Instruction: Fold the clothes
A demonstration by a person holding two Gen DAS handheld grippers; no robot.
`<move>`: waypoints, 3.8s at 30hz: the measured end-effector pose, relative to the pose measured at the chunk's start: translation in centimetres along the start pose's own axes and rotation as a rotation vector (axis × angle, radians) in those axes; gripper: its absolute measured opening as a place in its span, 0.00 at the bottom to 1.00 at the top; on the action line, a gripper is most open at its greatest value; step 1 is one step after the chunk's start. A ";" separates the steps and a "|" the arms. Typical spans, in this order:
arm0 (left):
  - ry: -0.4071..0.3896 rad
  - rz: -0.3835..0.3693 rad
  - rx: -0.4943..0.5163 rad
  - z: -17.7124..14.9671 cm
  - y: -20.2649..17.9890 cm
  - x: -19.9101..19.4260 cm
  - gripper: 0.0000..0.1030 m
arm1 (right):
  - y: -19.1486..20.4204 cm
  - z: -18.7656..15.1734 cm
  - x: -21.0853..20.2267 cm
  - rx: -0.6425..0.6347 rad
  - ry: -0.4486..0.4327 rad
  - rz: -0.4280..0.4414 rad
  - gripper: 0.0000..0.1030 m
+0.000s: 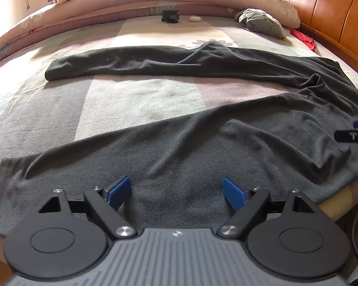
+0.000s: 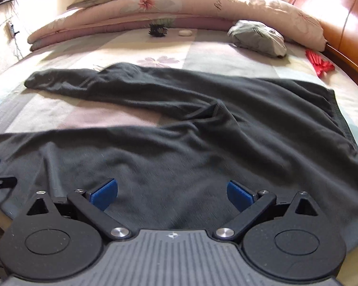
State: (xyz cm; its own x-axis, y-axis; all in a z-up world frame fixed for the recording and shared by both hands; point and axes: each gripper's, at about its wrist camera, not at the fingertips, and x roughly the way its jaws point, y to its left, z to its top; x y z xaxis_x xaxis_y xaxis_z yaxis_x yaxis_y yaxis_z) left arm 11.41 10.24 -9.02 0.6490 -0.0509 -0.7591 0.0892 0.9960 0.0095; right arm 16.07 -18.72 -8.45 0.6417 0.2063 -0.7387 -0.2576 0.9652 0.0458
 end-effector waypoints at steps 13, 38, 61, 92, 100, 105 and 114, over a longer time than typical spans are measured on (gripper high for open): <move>0.000 -0.082 0.111 0.5 -8.0 1.0 0.83 | -4.0 -4.7 -2.5 0.159 0.000 -0.052 0.99; 0.002 -0.128 0.209 2.4 -12.8 1.3 0.83 | -9.7 -6.4 -8.8 0.400 -0.127 -0.013 0.99; -0.073 -0.122 -0.123 2.5 -2.9 -0.2 0.87 | -3.0 -2.4 -11.1 0.164 -0.138 -0.052 1.00; 0.028 -0.145 -0.010 5.4 -8.9 5.2 0.95 | -19.9 9.2 9.3 0.409 0.011 0.150 0.99; -0.008 -0.148 -0.018 5.5 -8.6 4.0 0.95 | -19.5 11.5 9.7 0.348 0.024 -0.033 0.99; -0.010 -0.121 0.002 5.1 -8.3 3.7 0.95 | -15.8 10.0 6.5 0.190 0.042 -0.062 1.00; -0.010 -0.153 0.007 4.4 -8.3 3.3 0.95 | -12.7 8.4 10.4 0.074 0.172 -0.167 1.00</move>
State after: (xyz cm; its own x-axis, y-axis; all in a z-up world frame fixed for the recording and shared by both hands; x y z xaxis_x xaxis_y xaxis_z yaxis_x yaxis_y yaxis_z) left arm 16.14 1.53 -8.75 0.6345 -0.2032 -0.7458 0.1931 0.9759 -0.1017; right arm 32.07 -27.44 -11.00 0.5367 0.0183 -0.8436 -0.1005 0.9940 -0.0424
